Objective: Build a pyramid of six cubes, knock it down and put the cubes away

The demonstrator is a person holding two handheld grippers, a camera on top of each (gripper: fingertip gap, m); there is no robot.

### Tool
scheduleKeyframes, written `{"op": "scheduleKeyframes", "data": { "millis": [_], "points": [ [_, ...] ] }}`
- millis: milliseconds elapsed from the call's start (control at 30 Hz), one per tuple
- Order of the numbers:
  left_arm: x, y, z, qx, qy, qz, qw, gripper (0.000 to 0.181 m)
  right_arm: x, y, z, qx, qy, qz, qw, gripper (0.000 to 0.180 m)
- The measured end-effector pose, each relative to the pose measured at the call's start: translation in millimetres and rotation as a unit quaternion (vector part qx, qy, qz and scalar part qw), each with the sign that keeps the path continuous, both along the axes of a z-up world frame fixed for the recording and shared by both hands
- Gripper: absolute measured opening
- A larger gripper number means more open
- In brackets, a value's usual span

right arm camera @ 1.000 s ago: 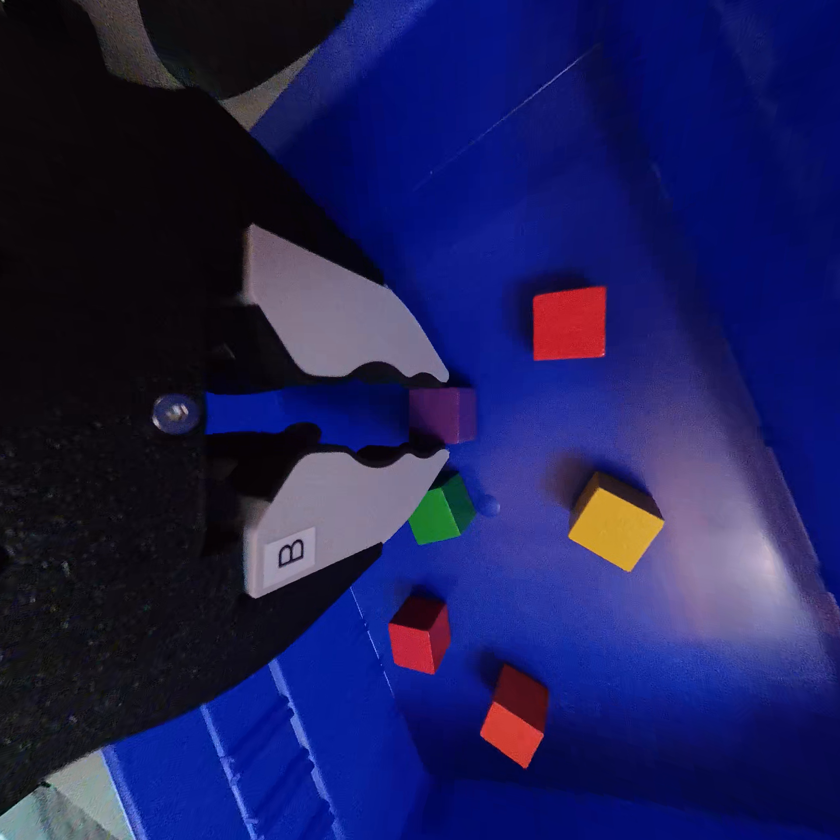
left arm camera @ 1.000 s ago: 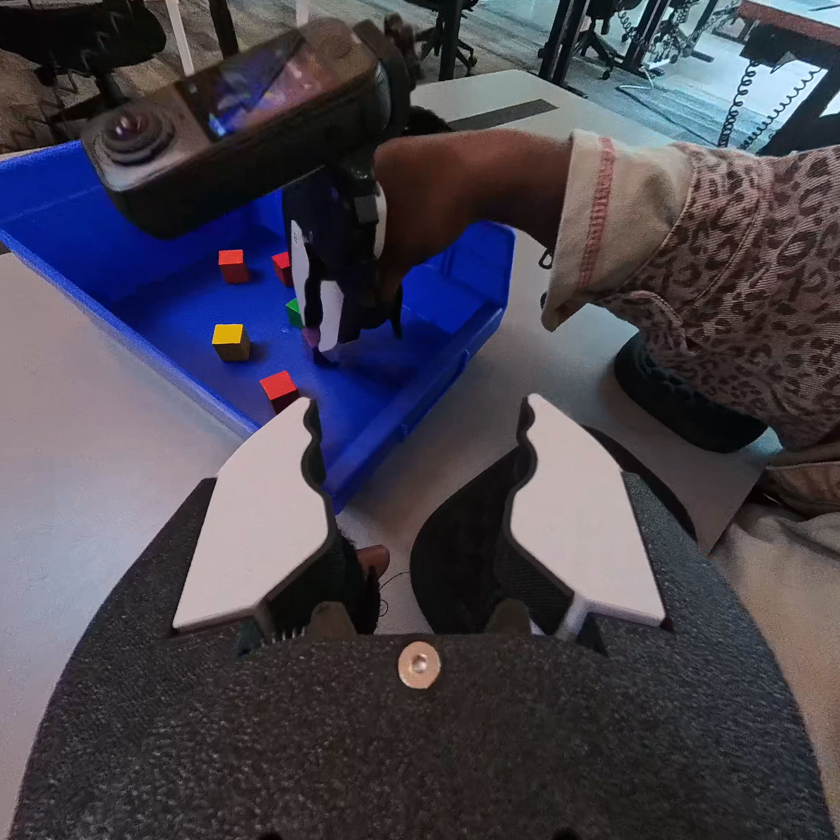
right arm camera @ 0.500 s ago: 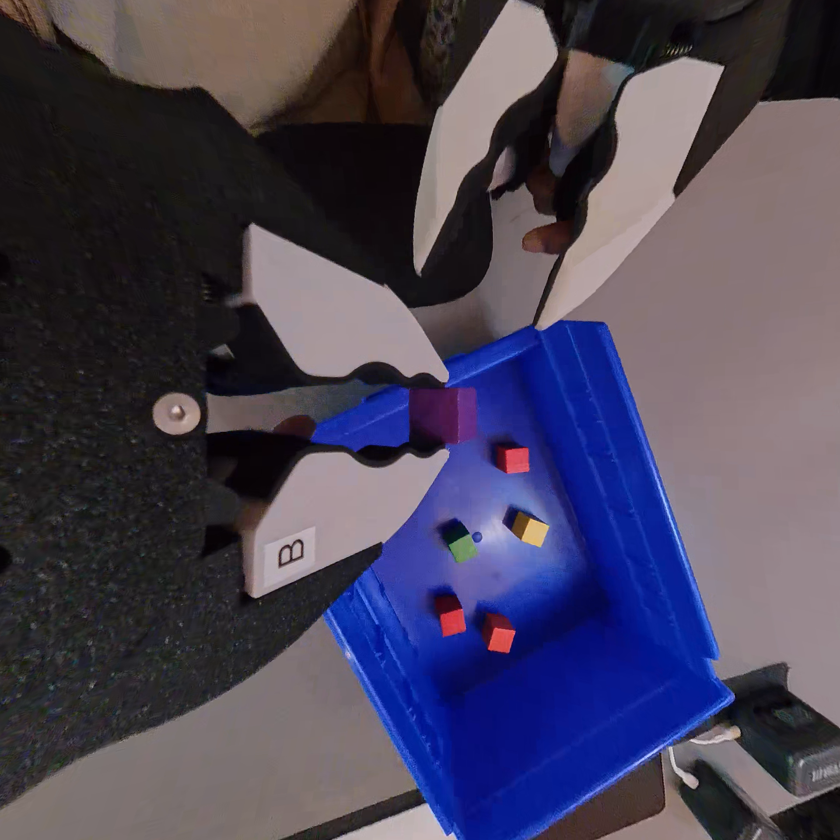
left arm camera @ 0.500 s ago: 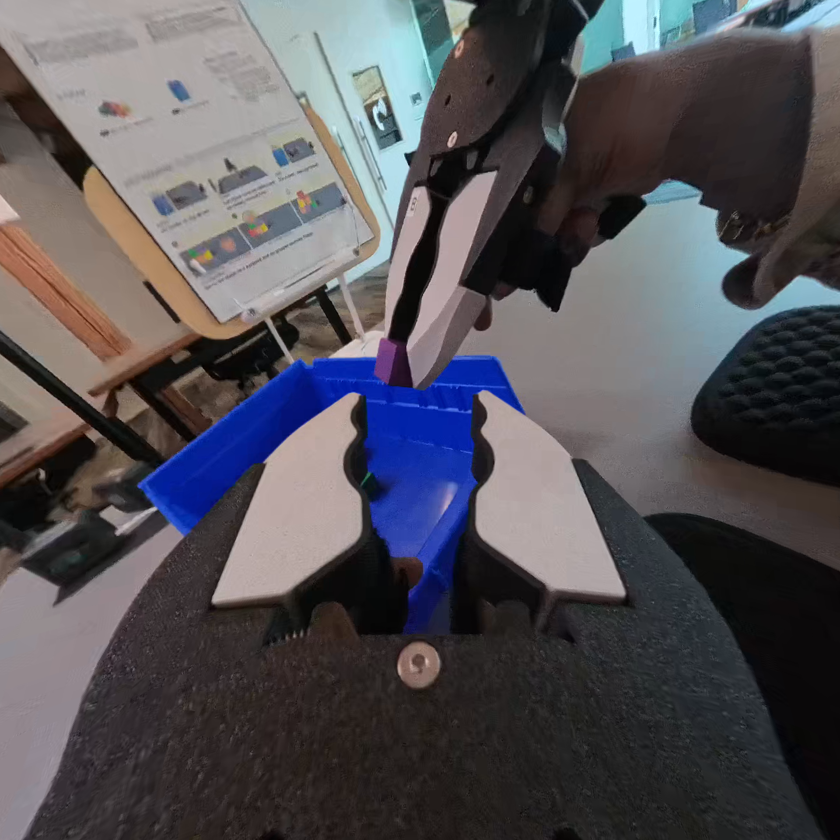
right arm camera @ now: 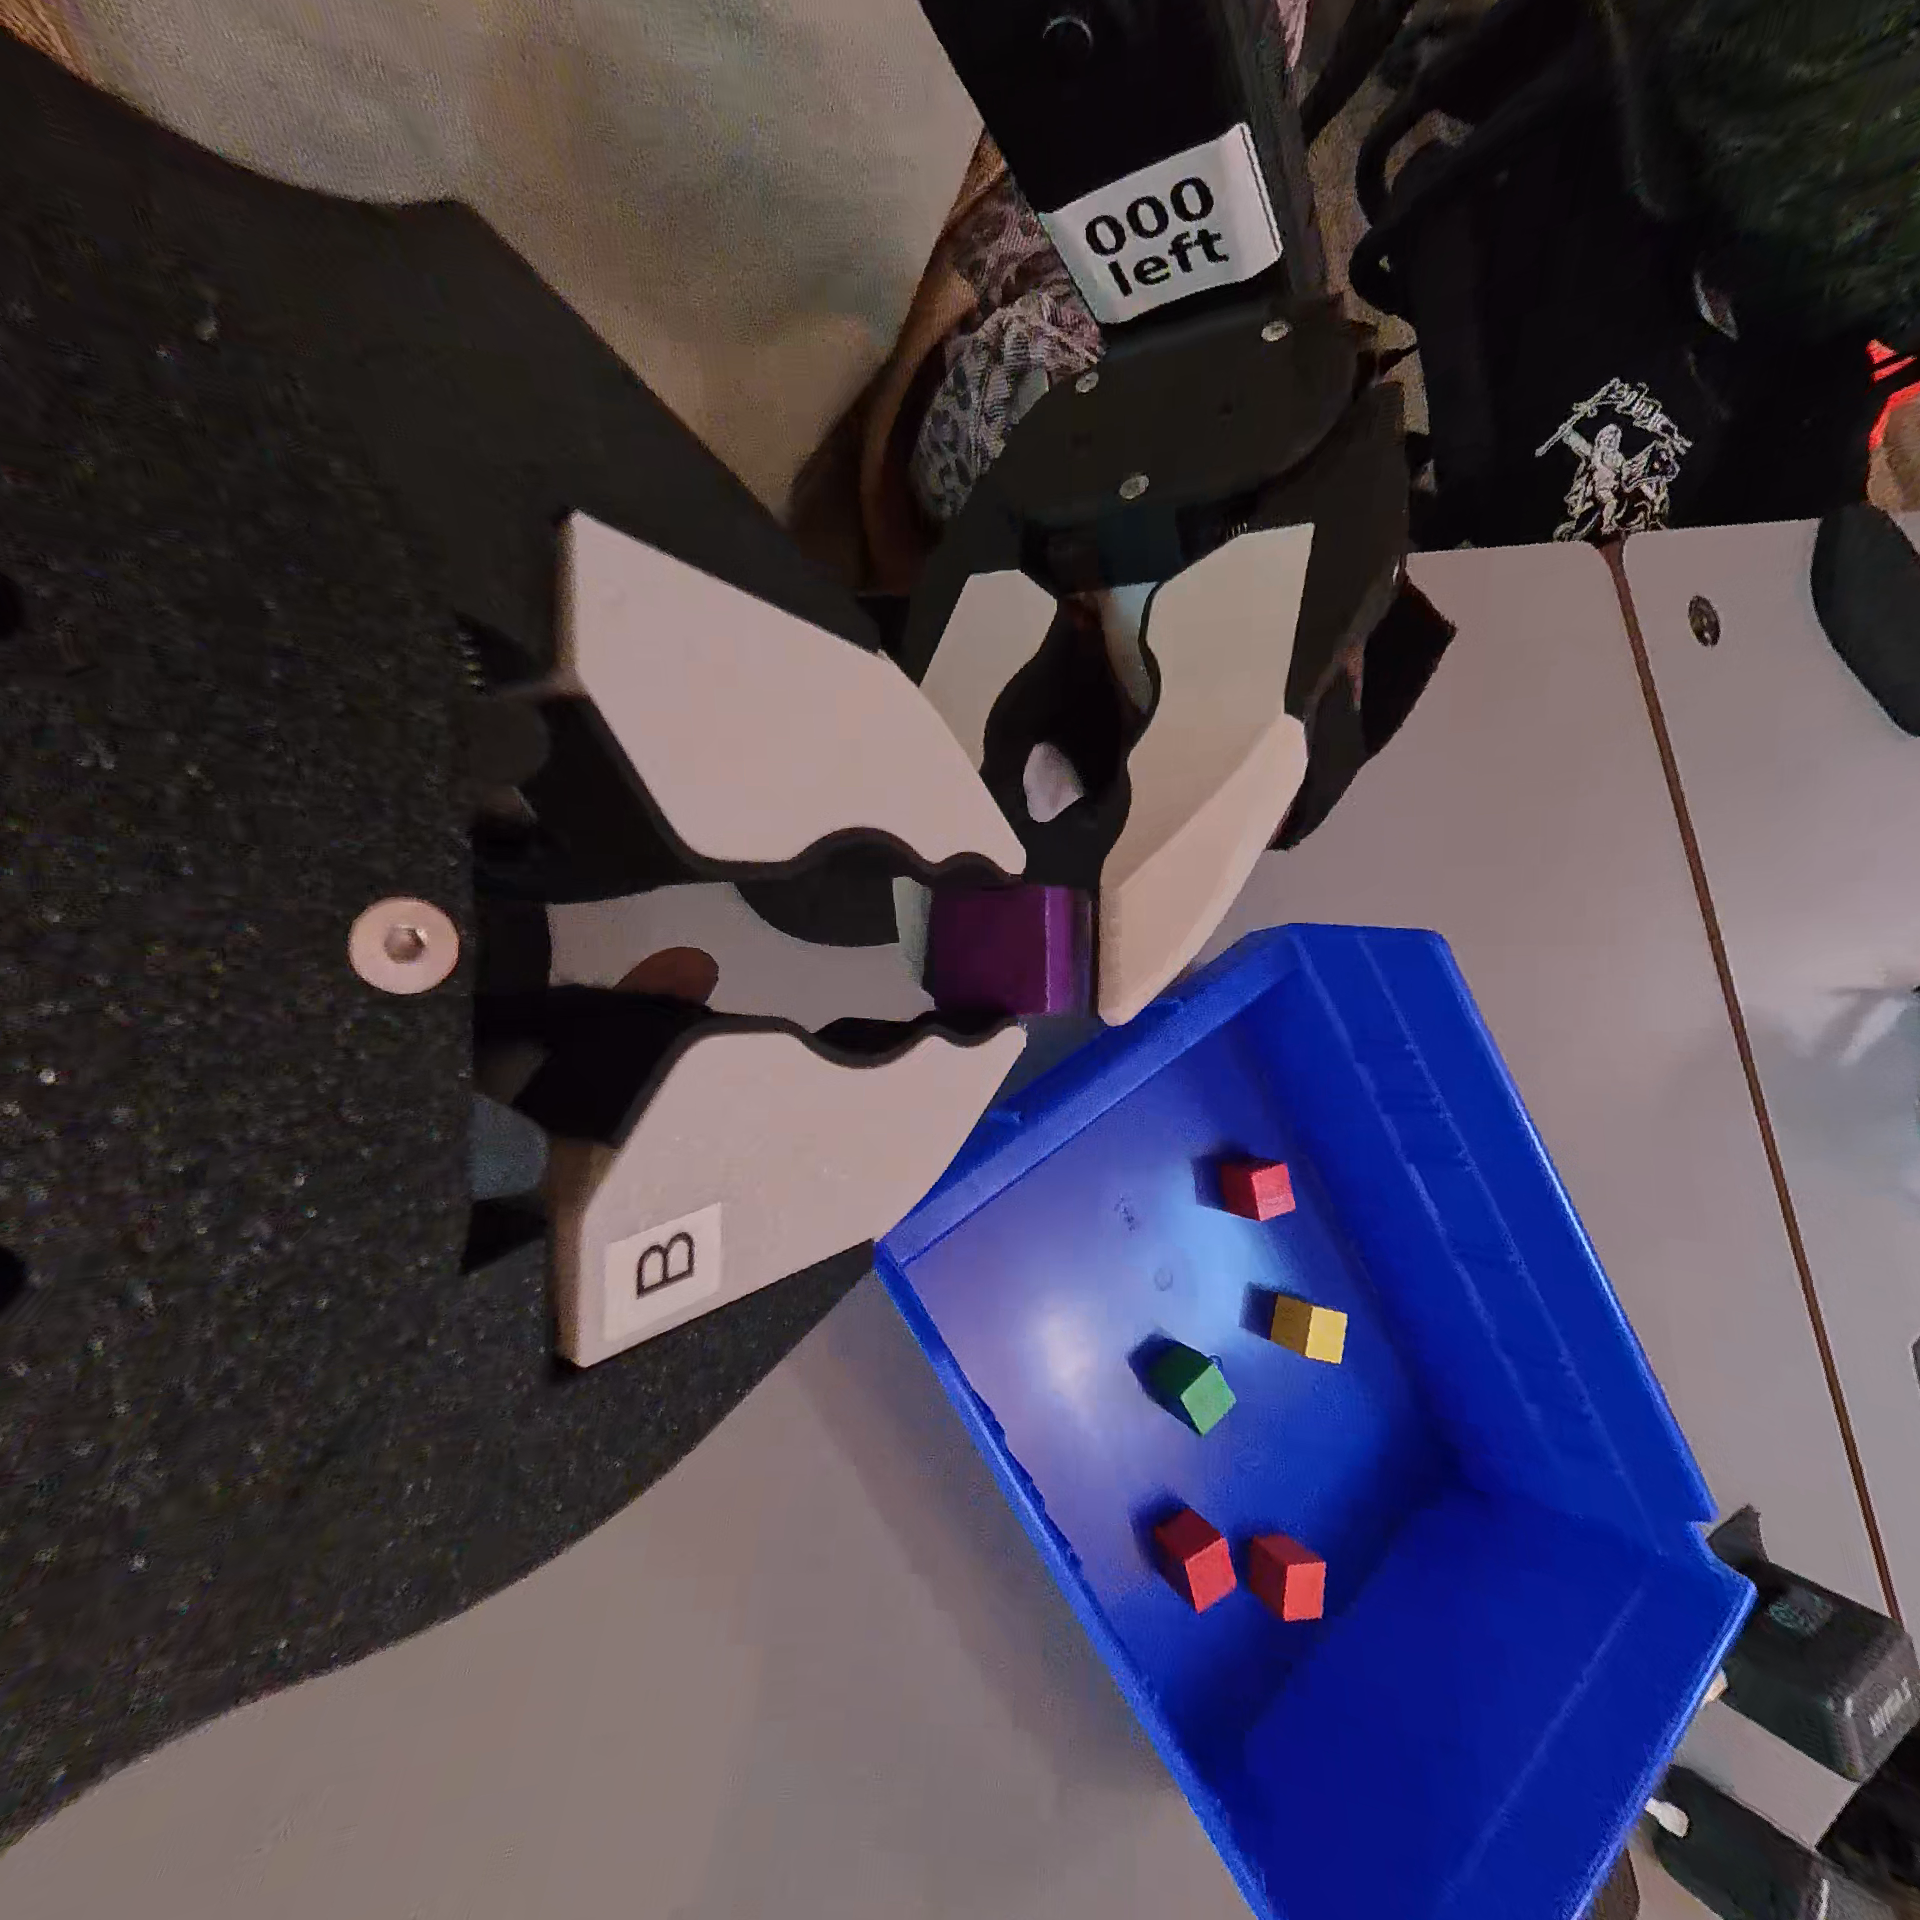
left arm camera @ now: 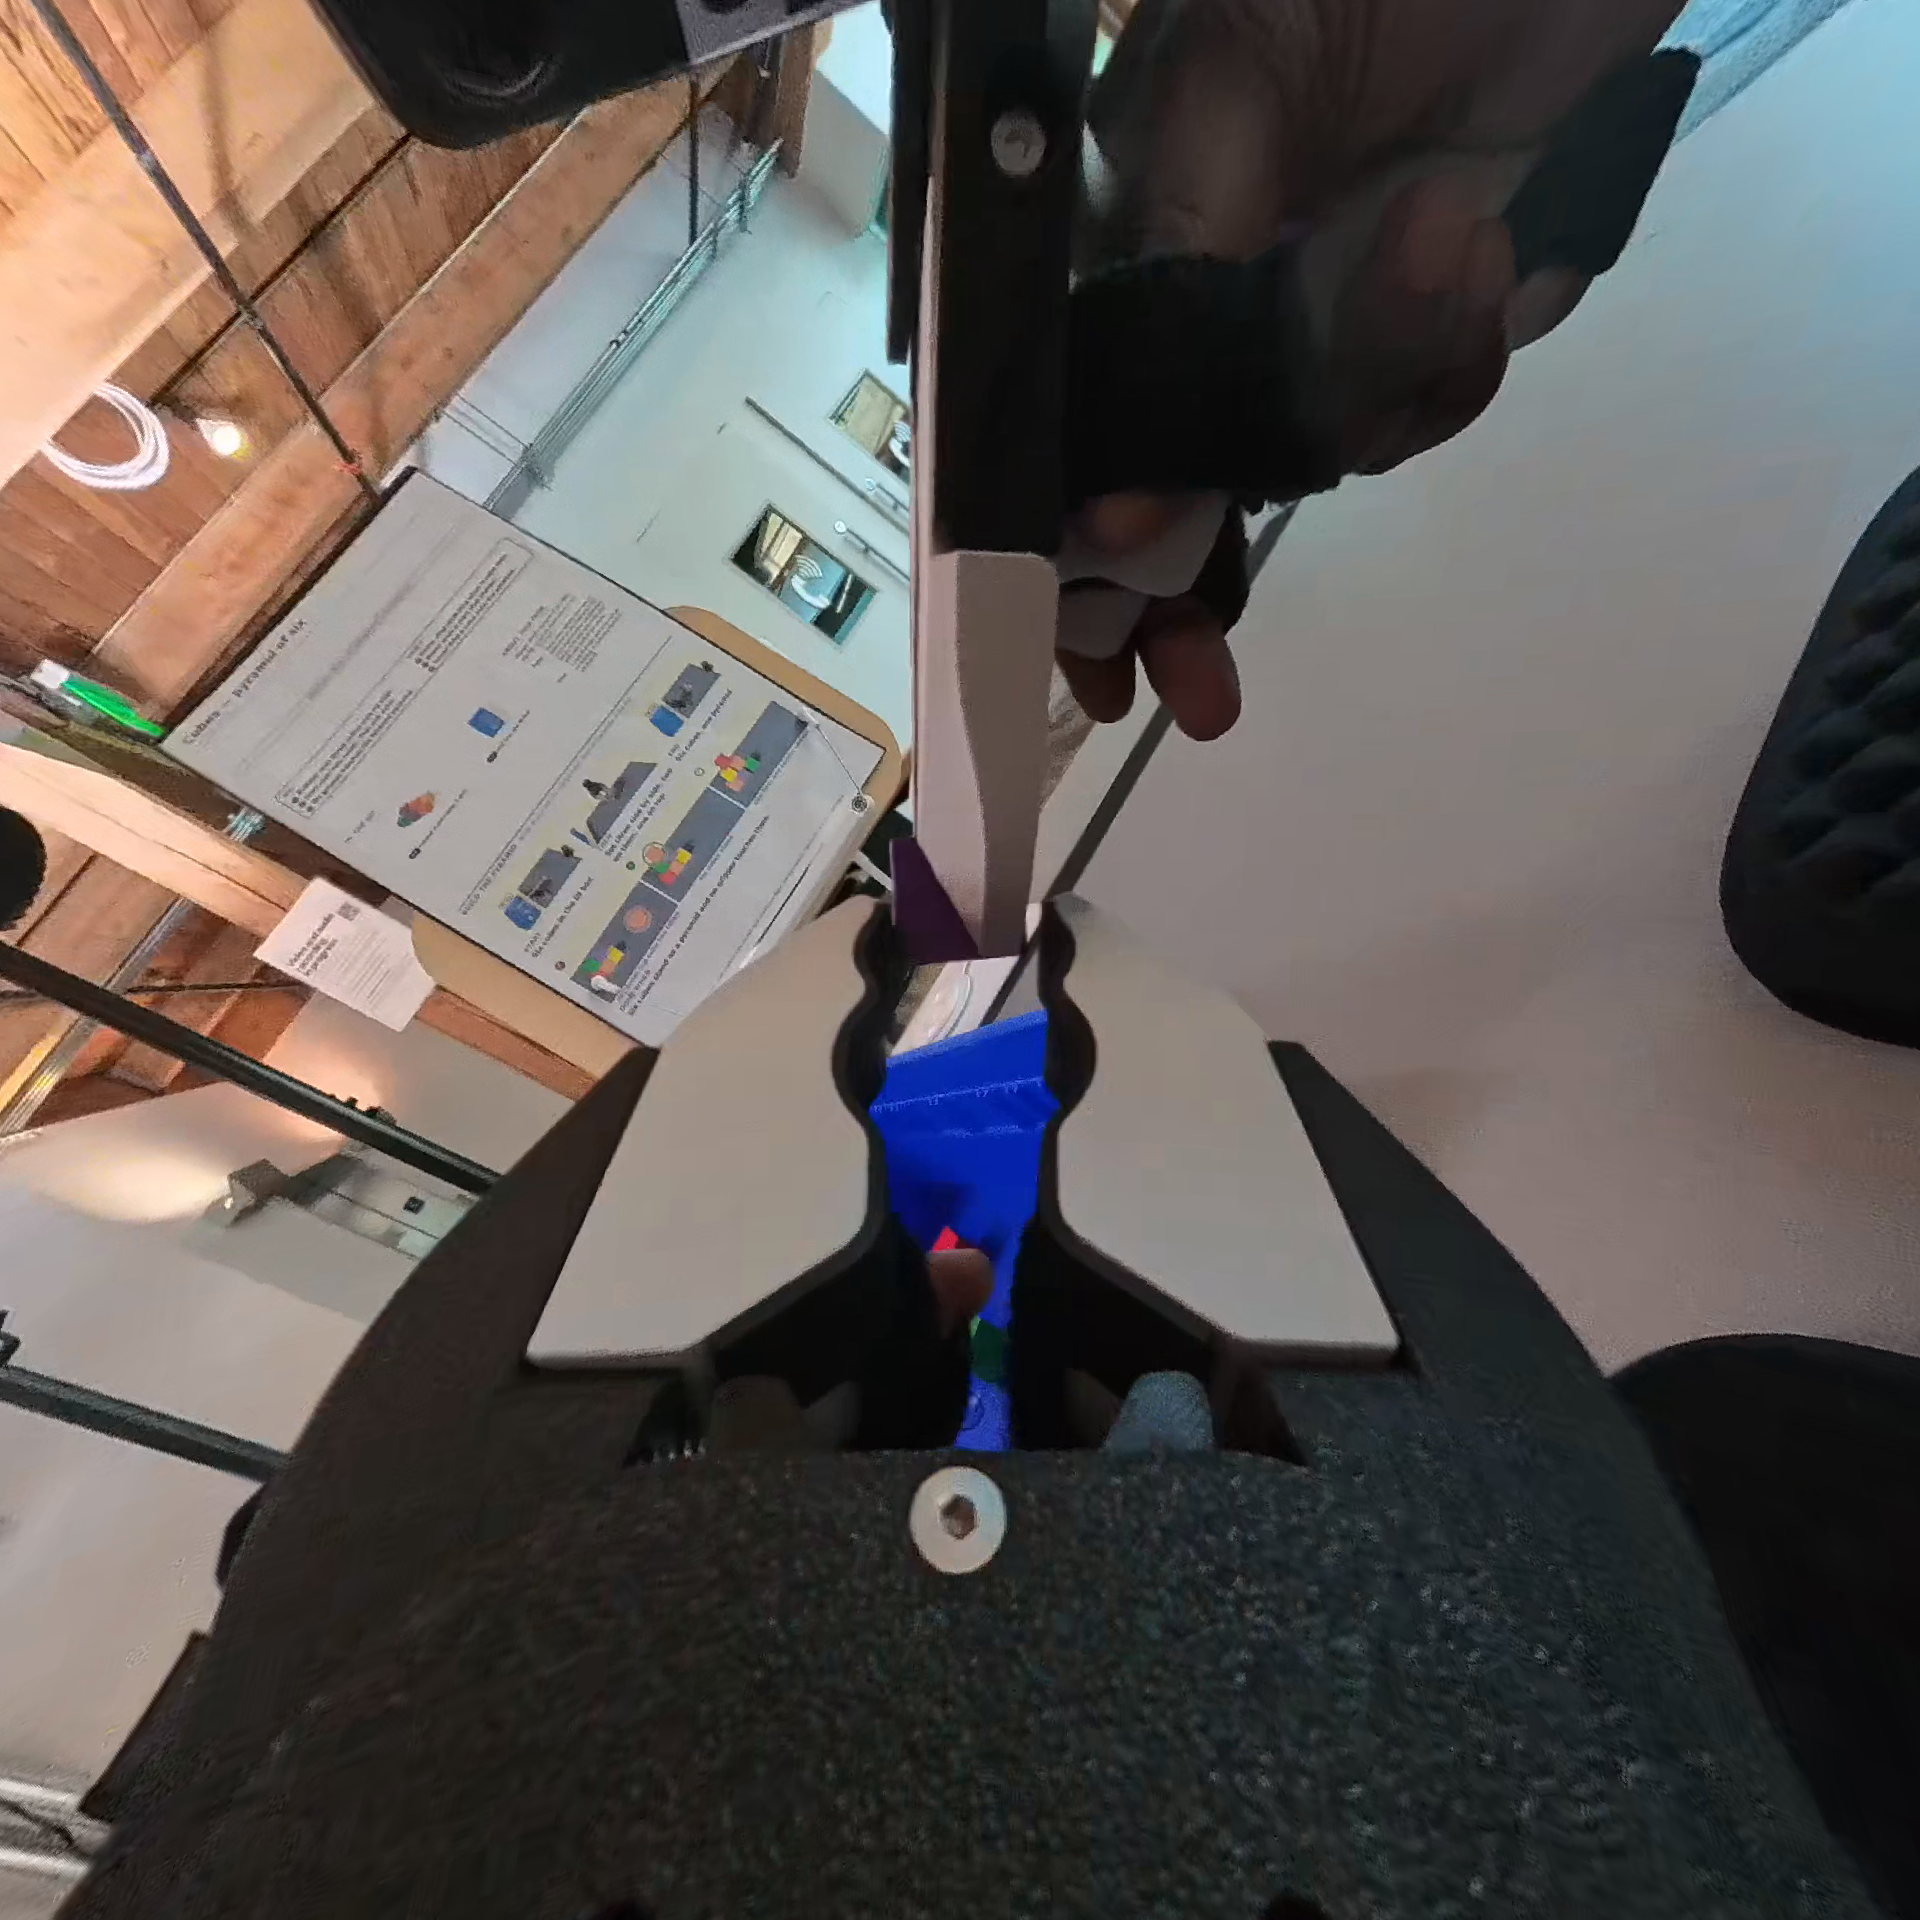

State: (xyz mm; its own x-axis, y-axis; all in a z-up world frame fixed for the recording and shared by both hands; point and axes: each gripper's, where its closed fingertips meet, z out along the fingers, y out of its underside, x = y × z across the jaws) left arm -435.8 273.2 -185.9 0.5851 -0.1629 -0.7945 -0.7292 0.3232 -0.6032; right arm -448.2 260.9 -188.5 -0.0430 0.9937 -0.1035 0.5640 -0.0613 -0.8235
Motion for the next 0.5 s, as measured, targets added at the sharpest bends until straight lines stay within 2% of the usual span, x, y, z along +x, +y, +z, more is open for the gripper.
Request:
{"op": "scheduleKeyframes", "data": {
  "millis": [100,267,500],
  "points": [
    [7,2,-1,-0.003,0.001,-0.005,1.000,0.022,7,0,-2,0.001,0.002,-0.007,1.000,0.022],
    [11,0,9,0.001,-0.081,-0.030,0.996,0.022,17,3,15,0.007,0.061,-0.033,0.998,0.026],
    [18,2,2,0.003,-0.064,-0.027,0.998,0.022,20,6,18,0.028,0.080,-0.056,0.995,0.021]
  ]
}}
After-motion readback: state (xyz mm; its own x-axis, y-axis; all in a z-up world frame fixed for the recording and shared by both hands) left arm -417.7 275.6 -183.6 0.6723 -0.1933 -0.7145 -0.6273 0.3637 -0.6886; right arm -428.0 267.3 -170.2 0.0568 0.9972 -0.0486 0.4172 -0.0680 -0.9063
